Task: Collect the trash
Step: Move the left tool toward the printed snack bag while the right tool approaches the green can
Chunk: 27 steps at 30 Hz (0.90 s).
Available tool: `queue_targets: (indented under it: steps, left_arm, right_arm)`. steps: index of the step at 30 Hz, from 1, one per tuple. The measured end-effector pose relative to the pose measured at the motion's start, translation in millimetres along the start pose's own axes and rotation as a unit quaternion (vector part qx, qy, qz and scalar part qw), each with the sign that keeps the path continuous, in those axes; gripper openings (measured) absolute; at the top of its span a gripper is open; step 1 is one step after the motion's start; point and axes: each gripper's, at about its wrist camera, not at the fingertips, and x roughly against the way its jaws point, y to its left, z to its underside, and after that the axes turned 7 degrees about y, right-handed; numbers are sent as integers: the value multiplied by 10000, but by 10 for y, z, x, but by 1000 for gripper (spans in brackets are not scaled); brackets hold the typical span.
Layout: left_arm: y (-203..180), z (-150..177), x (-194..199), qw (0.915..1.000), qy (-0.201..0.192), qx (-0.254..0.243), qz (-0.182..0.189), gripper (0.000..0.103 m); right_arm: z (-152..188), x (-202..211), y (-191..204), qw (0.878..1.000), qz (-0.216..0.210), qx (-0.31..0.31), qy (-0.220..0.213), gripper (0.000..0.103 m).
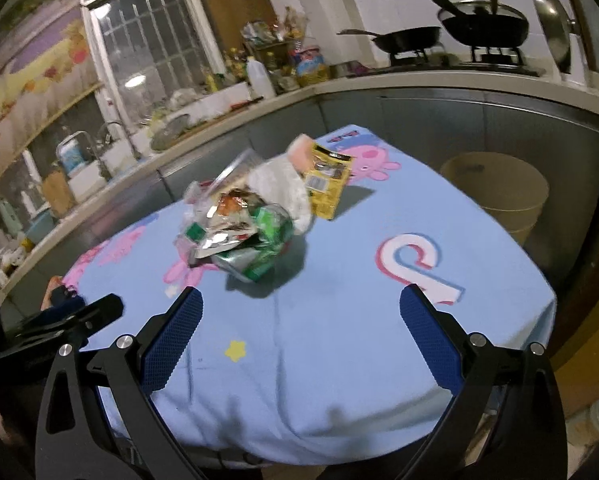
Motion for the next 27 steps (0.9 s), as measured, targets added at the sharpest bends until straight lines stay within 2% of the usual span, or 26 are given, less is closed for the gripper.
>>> queue_targets:
  steps: [1, 2, 4, 10, 11, 12, 13, 14, 20, 23, 27]
  left_arm:
    - [-21, 20, 8, 9997, -6, -58, 230, 99]
    - [-36, 28, 19, 9996, -12, -102, 270, 99]
    - [-53, 19, 49, 9997, -93, -179, 126, 99]
    - [44, -171, 108, 9987, -355, -79, -363, 99]
    - [105, -263, 72, 9988, -308, -33, -381, 99]
    - [134, -315, 51, 9988, -277, -18, -399, 95]
    - [172, -360, 26, 9988, -230, -23, -437, 92]
    - [193, -411, 14, 9986, -216, -37, -479, 91]
    - [302, -644, 175, 9950, -651, -27, -763, 93]
    - [378, -718, 301, 9915, -958, 119, -878, 95]
    - [466, -750, 380, 9876, -1166, 225, -1031, 96]
  right_arm:
    - [22, -58, 20, 9997, -118, 41, 187, 97]
    - [34, -113, 46, 9992, -141, 97, 359, 97]
    - [46, -183, 93, 9981, -117, 208, 572, 97]
    - [58, -167, 191, 9968, -222, 395, 653, 96]
    - [49, -160, 210, 9967, -206, 431, 651, 92]
    - [39, -145, 228, 9967, -177, 468, 632, 82]
    - [26, -121, 254, 9969, -137, 505, 591, 75]
    - [14, -93, 278, 9970, -123, 539, 535, 74]
    - [-208, 147, 447, 9957, 15, 925, -40, 73]
    - [-410, 249, 519, 9941, -40, 1022, -355, 73]
    - [-639, 319, 614, 9910, -197, 1133, -684, 73]
